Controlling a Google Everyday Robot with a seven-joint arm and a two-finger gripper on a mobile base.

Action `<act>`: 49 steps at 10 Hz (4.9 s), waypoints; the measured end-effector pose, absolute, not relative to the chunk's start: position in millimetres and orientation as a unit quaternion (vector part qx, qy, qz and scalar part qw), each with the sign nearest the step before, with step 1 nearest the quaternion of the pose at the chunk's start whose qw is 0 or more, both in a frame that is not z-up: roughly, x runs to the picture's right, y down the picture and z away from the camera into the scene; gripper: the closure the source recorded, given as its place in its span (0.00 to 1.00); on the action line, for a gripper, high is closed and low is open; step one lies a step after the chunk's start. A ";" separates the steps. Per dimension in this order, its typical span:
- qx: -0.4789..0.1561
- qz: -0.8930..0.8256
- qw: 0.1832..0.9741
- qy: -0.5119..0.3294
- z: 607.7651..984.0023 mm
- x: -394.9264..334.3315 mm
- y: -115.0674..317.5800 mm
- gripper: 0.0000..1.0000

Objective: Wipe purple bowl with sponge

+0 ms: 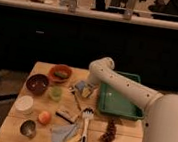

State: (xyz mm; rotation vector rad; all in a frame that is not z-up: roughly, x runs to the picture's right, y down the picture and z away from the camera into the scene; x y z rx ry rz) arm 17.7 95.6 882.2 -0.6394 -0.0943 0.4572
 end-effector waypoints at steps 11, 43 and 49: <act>-0.261 0.041 0.953 -0.146 771.7 -97.5 80.3 1.00; -0.298 -0.092 0.937 -0.156 836.0 -275.9 79.0 1.00; -0.303 -0.118 0.938 -0.125 850.3 -280.4 82.6 1.00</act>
